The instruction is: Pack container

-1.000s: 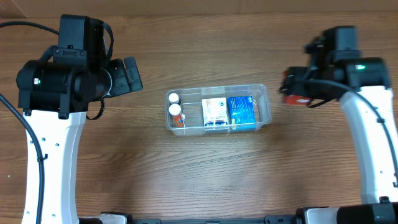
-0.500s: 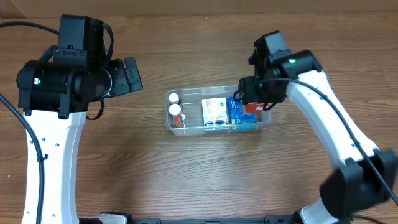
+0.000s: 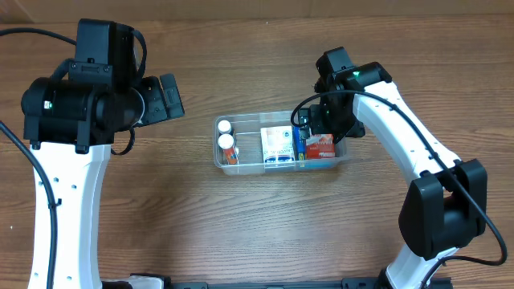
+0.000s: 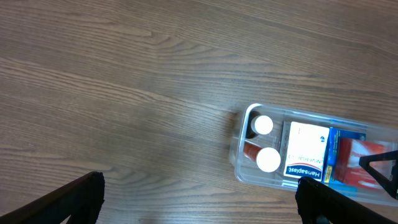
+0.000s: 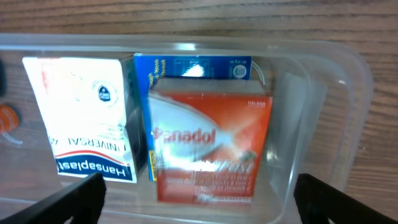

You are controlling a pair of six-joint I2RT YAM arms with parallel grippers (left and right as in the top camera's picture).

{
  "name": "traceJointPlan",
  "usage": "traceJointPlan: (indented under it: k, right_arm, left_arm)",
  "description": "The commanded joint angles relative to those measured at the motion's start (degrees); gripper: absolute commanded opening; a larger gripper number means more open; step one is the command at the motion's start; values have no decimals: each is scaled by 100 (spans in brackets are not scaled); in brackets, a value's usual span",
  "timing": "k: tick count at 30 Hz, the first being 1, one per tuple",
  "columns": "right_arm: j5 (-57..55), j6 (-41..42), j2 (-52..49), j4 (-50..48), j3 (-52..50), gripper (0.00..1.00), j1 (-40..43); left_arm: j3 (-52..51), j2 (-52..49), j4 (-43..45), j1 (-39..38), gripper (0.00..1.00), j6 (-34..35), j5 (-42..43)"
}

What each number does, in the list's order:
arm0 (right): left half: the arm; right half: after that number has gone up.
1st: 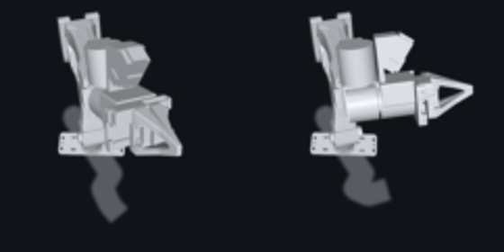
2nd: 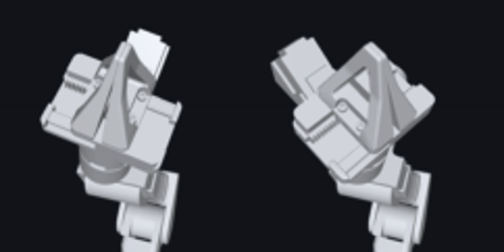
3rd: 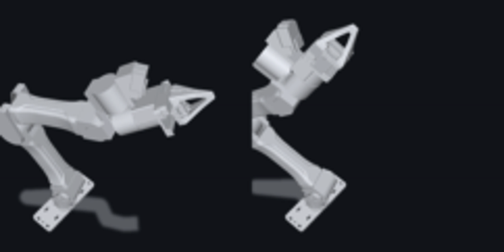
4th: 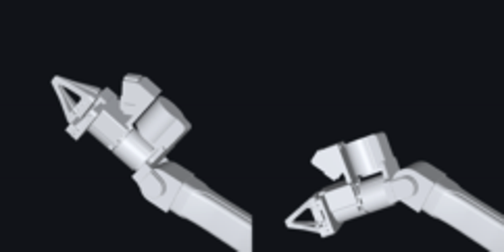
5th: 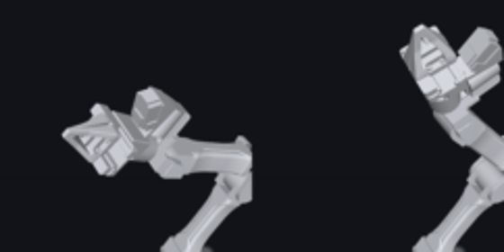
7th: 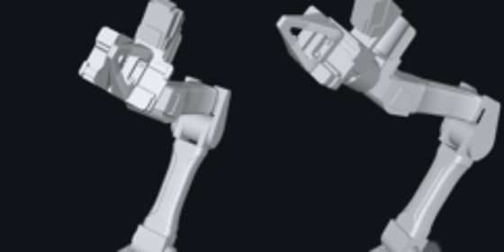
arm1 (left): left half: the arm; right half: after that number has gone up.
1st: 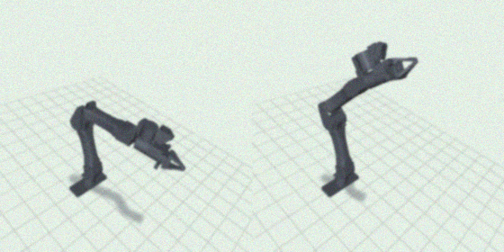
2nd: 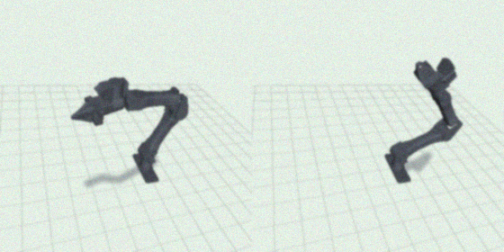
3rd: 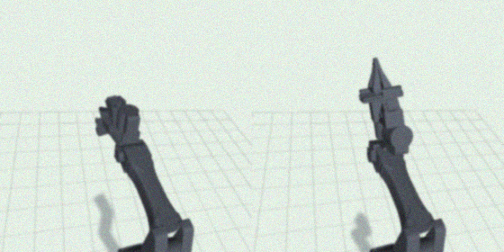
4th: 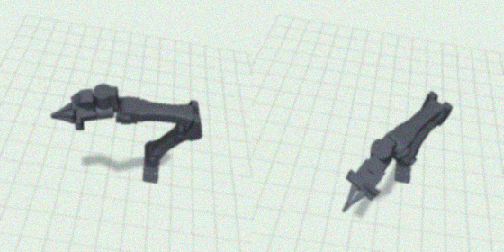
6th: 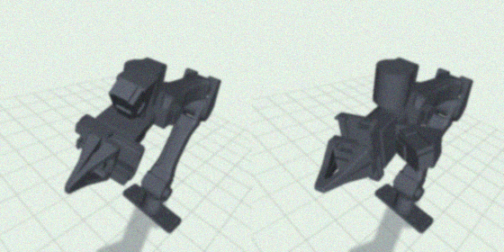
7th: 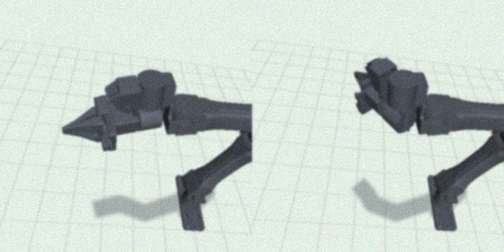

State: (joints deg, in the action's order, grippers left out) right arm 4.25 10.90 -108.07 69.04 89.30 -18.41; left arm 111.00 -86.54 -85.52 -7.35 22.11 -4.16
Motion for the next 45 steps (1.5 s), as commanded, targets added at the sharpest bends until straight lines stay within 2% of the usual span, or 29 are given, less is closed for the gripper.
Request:
traceJointPlan:
  k: [1,7,15,17,18,20,22,28,33,39,45]
  right_arm:
    - [-28,24,0,-24,72,100,4]
    - [-116,22,125,-4,264,100,4]
    - [-1252,278,942,52,824,99,289]
    - [-1259,286,1034,103,824,86,520]
    - [-1259,286,1036,153,824,69,636]
    - [-1228,282,1005,275,804,50,870]
    - [-1172,262,992,332,713,42,1036]
    - [-1172,-42,990,227,55,32,1217]
    - [-1137,-90,990,-129,-664,18,1217]
    - [-411,-531,990,-492,-1147,17,1217]
    - [-372,-540,990,-514,-1187,17,1217]
  left_arm:
    - [48,-35,9,26,100,-92,-74]
    - [48,-35,-17,26,100,-98,-79]
    - [48,-35,-15,26,100,-116,-96]
    - [48,-35,-15,26,100,-116,-94]
    - [48,-35,-15,26,100,-114,-92]
    - [48,-35,-11,26,100,-114,-96]
    - [48,-35,-11,26,100,-114,-96]
    - [48,-35,-15,26,100,-114,-94]
    - [48,-35,-11,26,100,-114,-94]
    - [48,-35,-13,26,100,-114,-94]
    - [48,-35,-13,26,100,-114,-94]
